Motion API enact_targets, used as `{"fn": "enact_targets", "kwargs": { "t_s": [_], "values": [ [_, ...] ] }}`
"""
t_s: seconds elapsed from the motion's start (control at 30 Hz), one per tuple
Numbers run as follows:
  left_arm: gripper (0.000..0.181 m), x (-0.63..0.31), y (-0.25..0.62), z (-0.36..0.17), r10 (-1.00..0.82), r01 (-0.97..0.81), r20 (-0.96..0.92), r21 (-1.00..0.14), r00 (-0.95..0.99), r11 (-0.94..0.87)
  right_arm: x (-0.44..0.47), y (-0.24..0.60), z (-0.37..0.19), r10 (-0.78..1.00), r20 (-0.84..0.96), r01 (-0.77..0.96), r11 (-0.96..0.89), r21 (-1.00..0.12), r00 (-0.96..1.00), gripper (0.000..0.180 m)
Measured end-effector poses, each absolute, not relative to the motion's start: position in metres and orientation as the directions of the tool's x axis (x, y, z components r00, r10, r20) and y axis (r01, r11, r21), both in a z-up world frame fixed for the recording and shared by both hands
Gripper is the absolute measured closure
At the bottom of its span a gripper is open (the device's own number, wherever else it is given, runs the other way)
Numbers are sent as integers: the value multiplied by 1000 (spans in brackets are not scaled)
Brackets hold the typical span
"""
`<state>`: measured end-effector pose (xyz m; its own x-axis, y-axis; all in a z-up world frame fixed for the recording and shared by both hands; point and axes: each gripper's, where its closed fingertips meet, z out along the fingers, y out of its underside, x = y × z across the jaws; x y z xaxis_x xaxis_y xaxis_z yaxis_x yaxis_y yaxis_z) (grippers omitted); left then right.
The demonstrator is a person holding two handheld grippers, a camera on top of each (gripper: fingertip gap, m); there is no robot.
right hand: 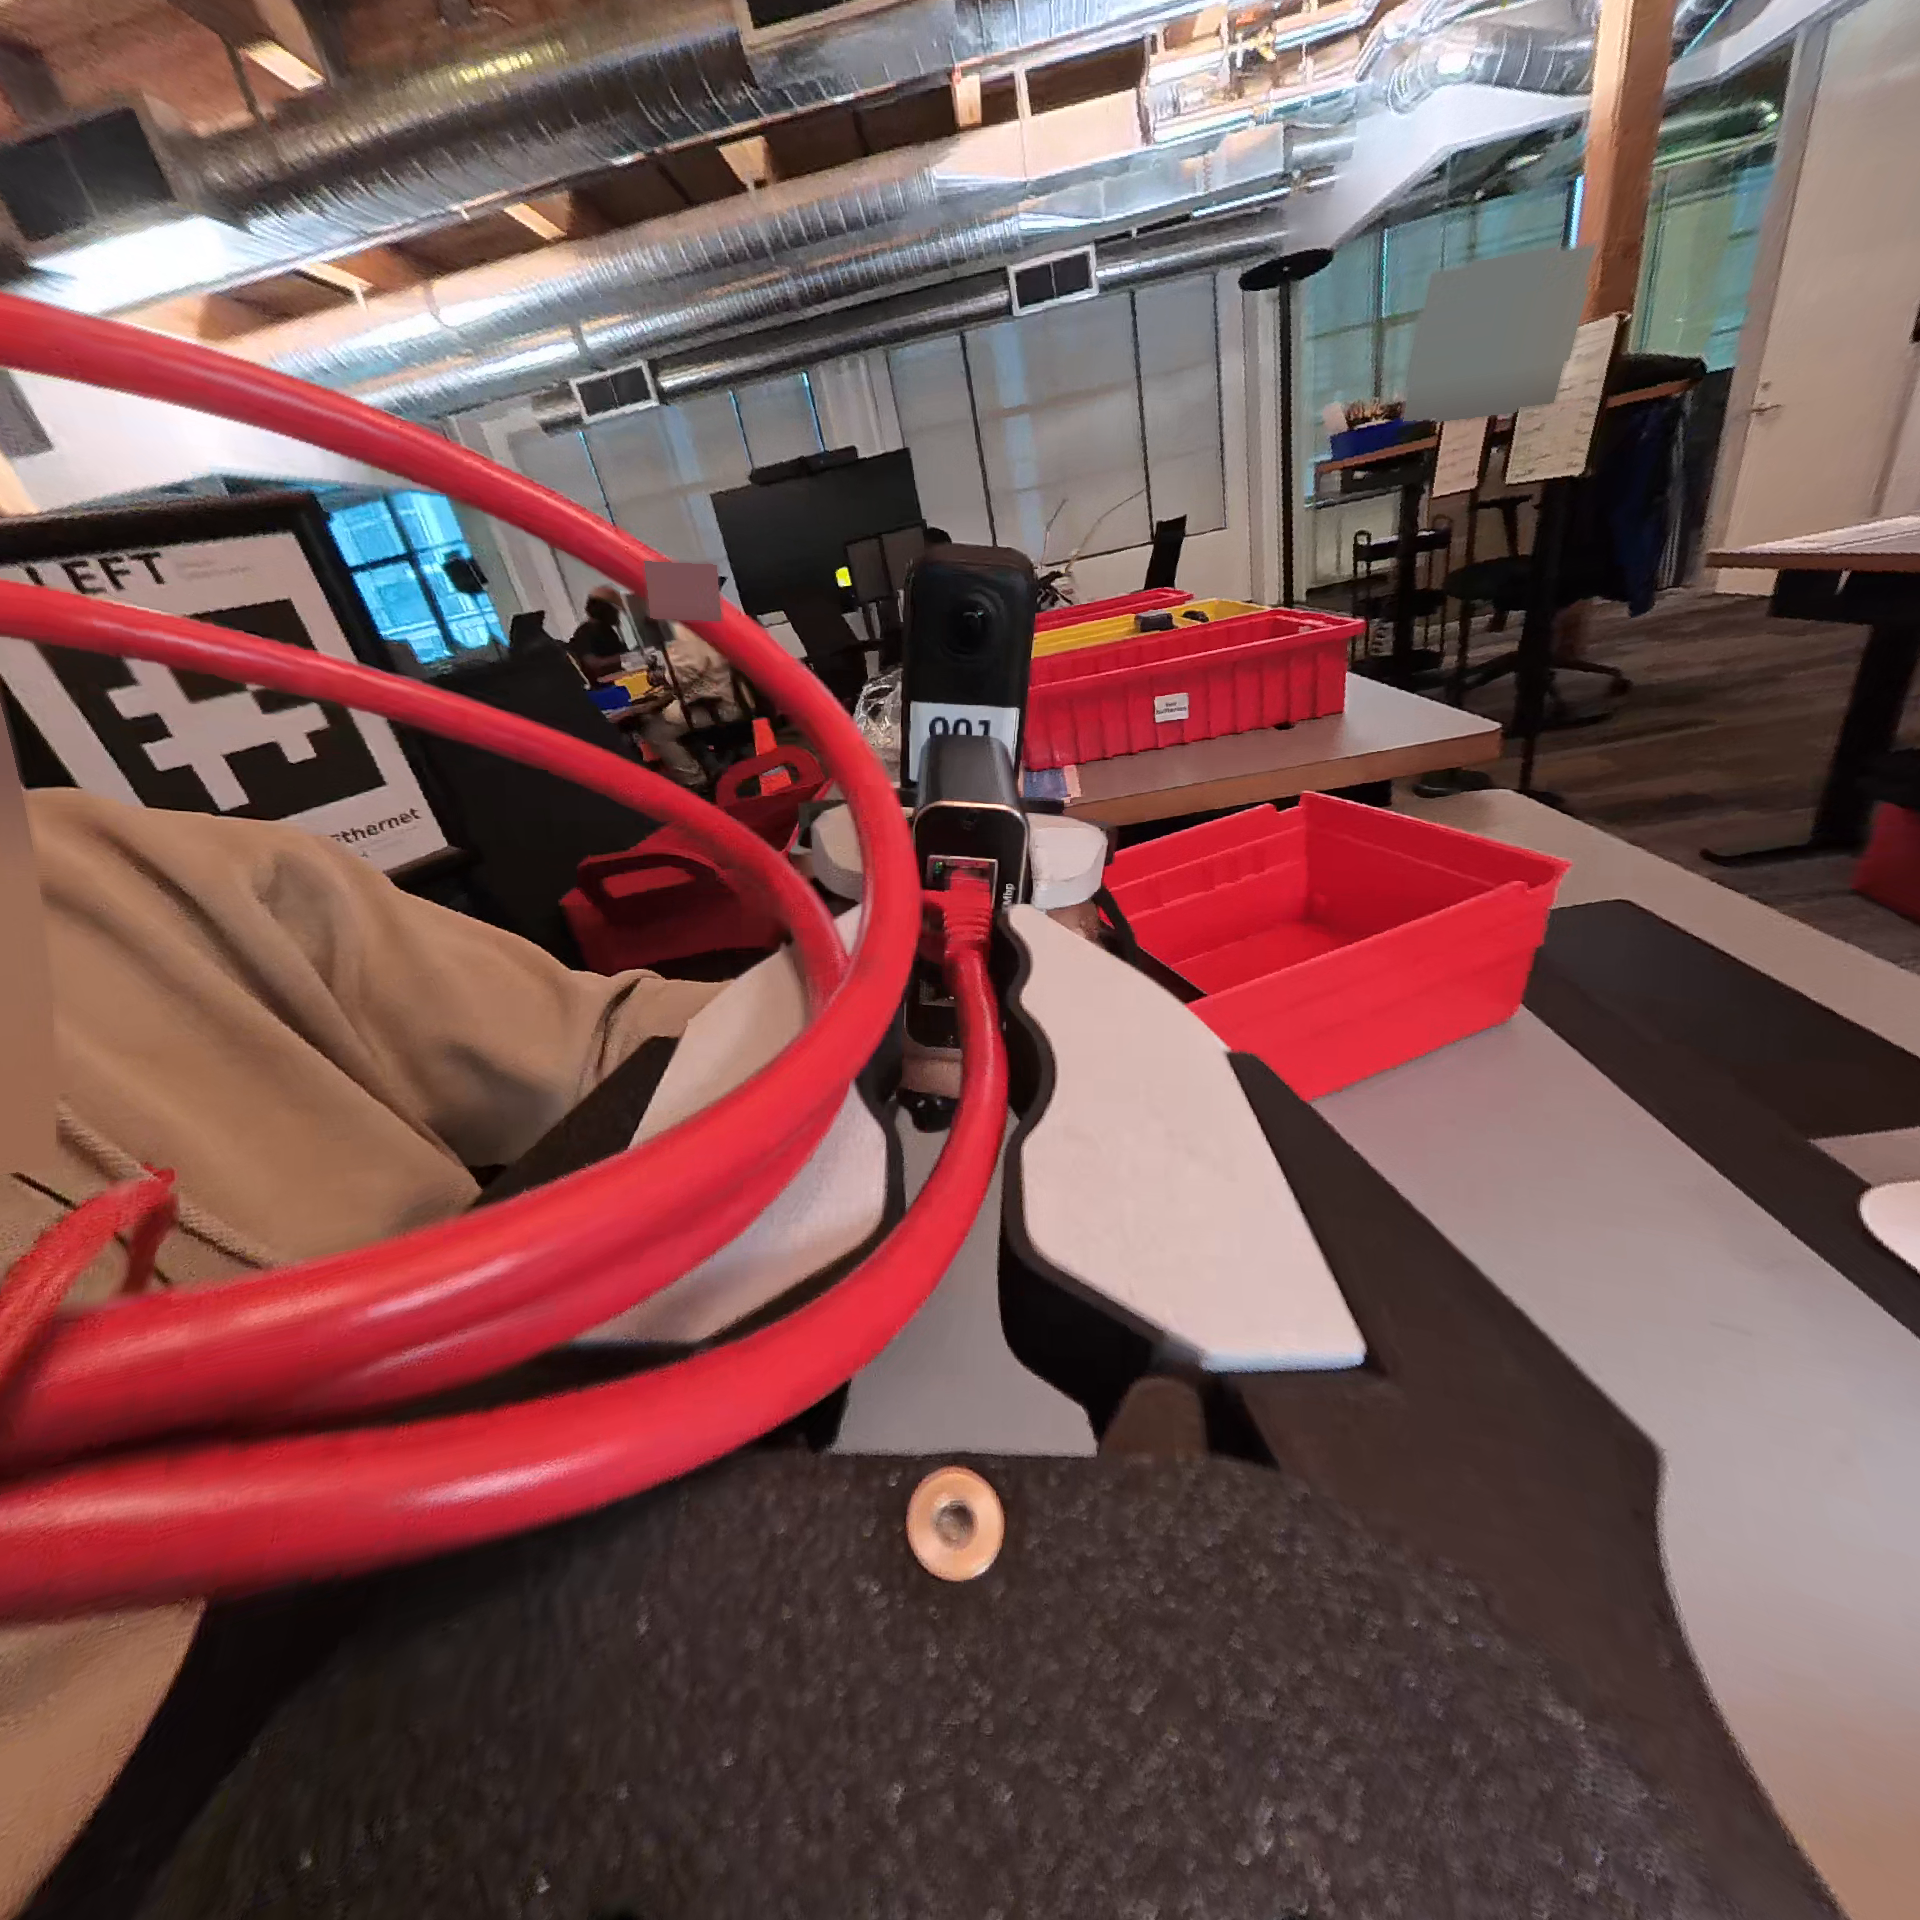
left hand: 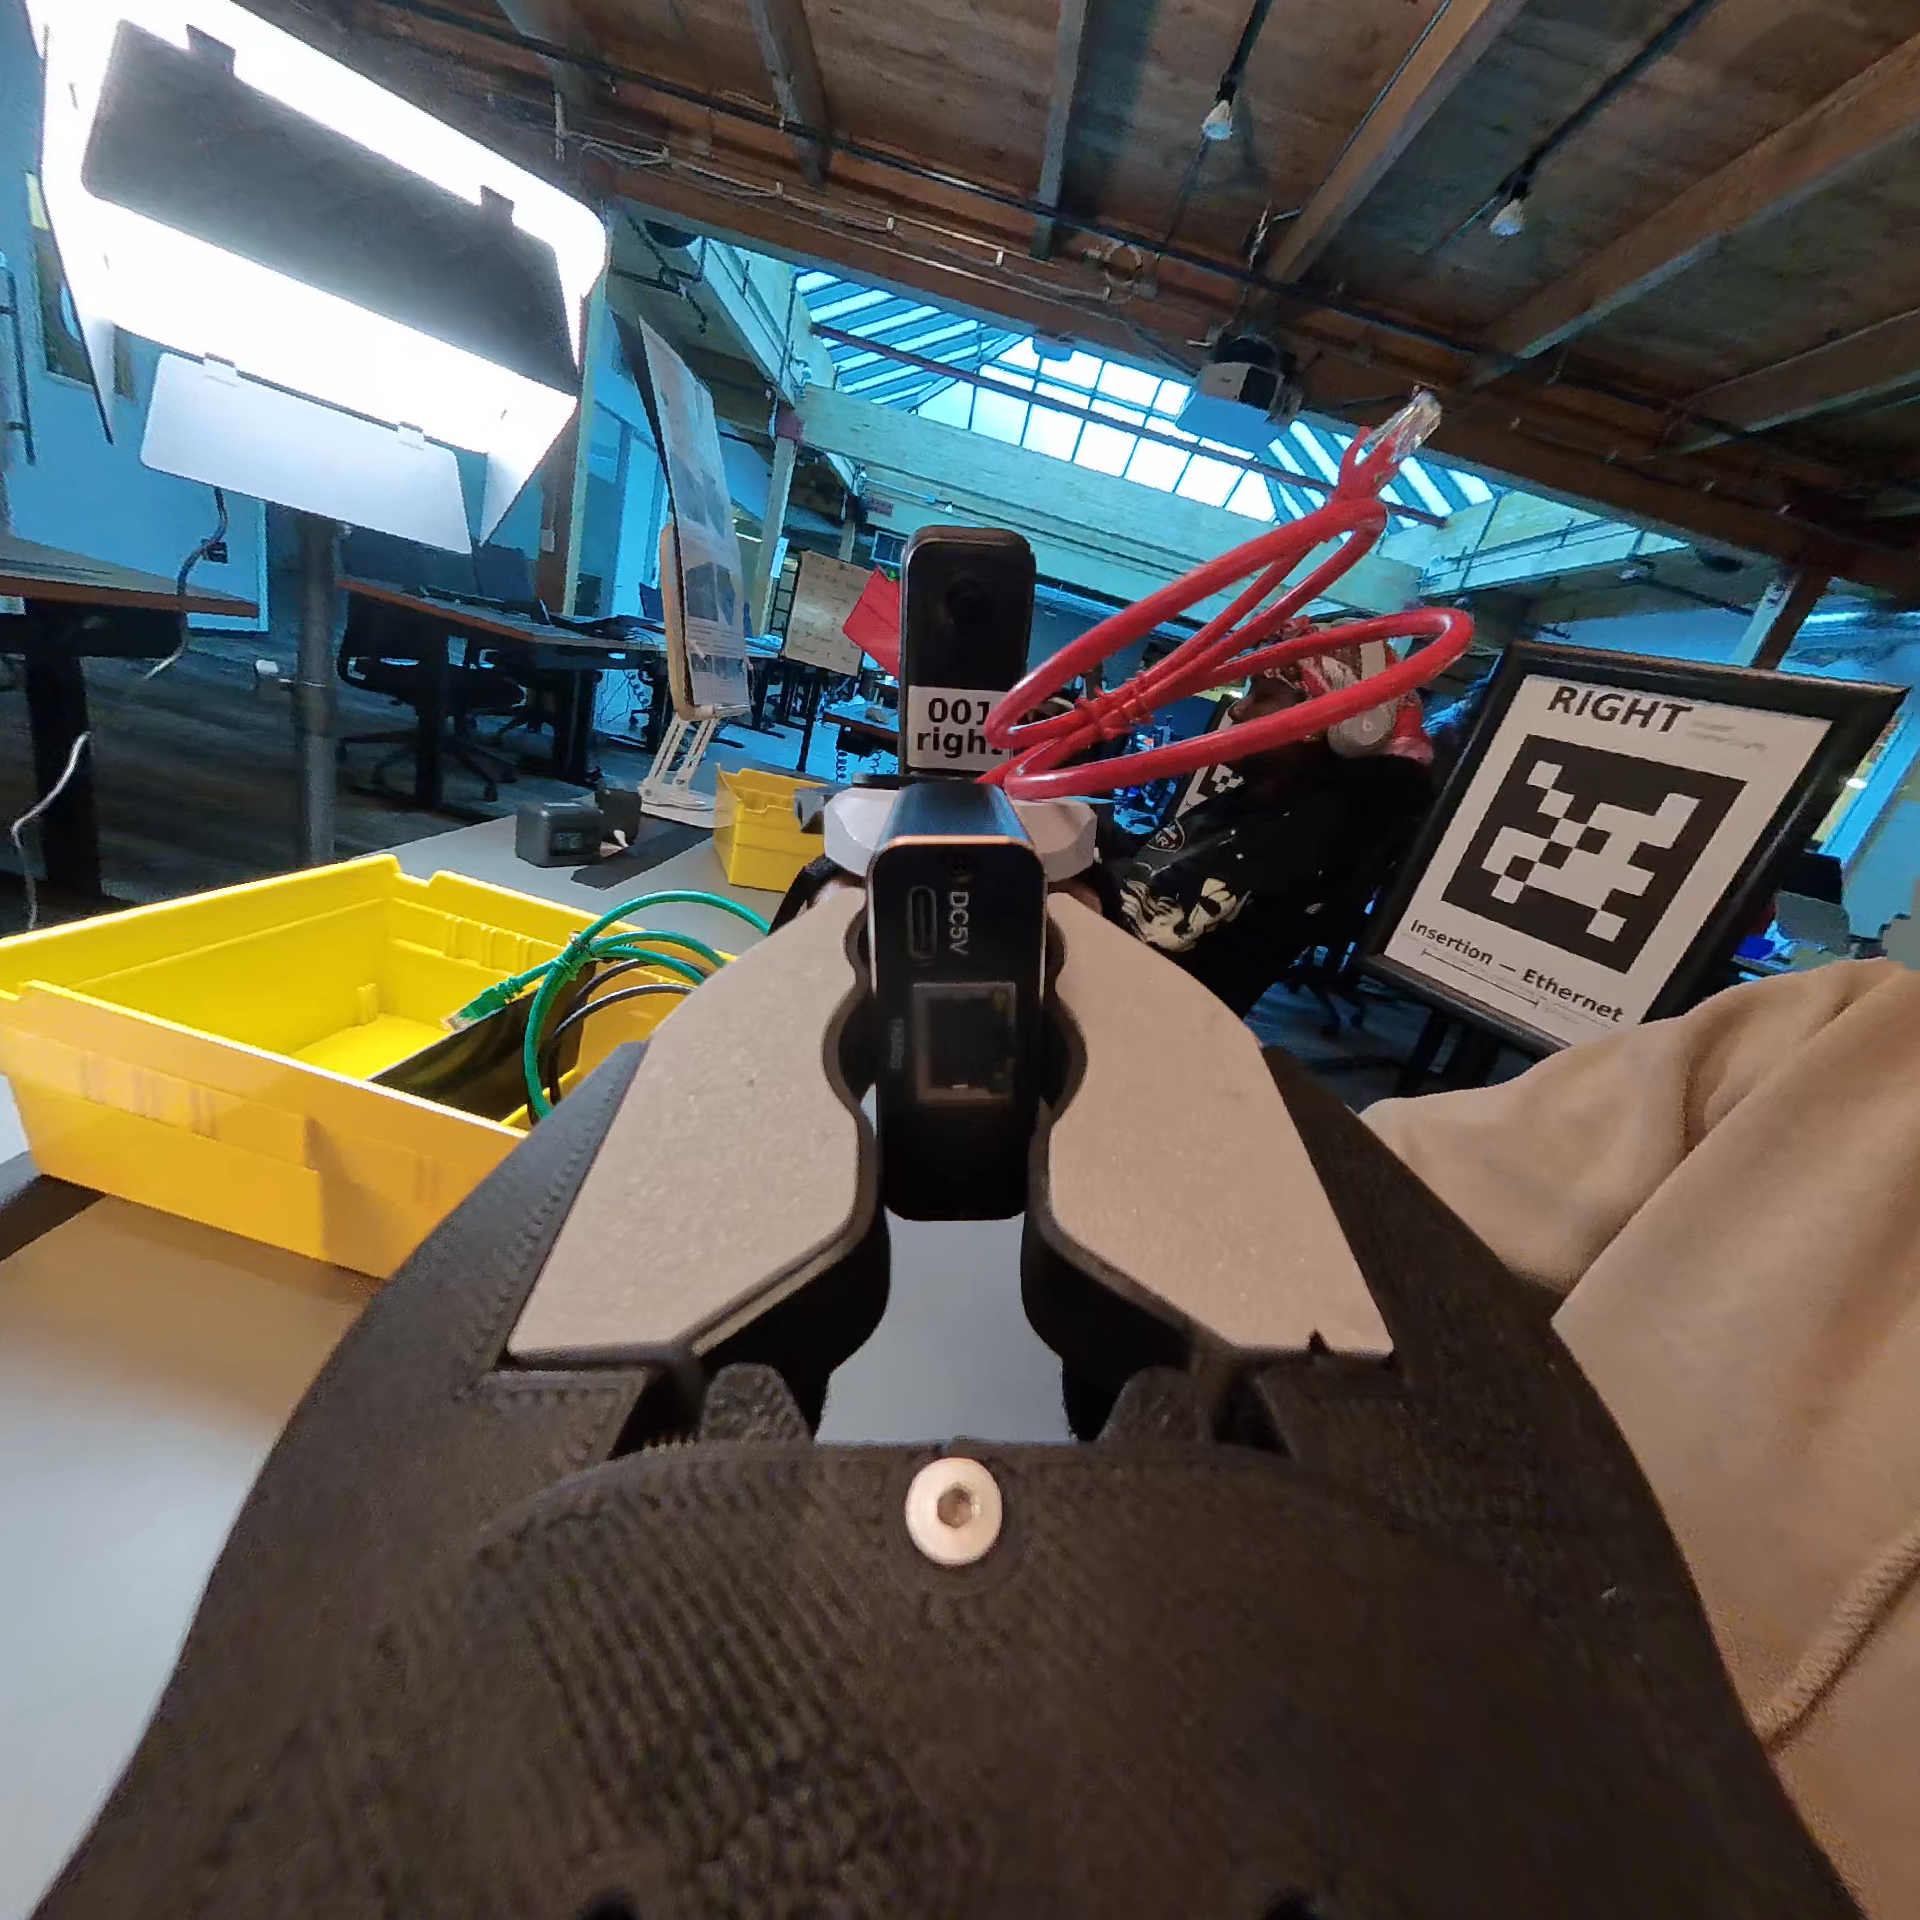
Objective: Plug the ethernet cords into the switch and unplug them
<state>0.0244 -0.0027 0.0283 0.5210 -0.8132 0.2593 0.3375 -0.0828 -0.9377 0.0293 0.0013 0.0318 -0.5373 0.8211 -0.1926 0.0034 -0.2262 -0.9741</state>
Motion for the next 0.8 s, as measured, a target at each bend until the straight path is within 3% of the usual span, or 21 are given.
{"fn": "enact_targets", "kwargs": {
  "t_s": [0.27,0.57,0.8],
  "values": [
    [154,24,-1,29,-778,310,245,-948,579,-68,26,5,34,867,-159,-19,-190,-982,-473,167],
    [154,13,4,28,-693,228,141,-973,707,35,13,13,35,964,-56,-96,-84,-992,-260,164],
    [154,6,5,32,-748,355,299,-931,593,-92,13,10,28,894,-178,-51,-218,-975,-412,169]
  ]
}}
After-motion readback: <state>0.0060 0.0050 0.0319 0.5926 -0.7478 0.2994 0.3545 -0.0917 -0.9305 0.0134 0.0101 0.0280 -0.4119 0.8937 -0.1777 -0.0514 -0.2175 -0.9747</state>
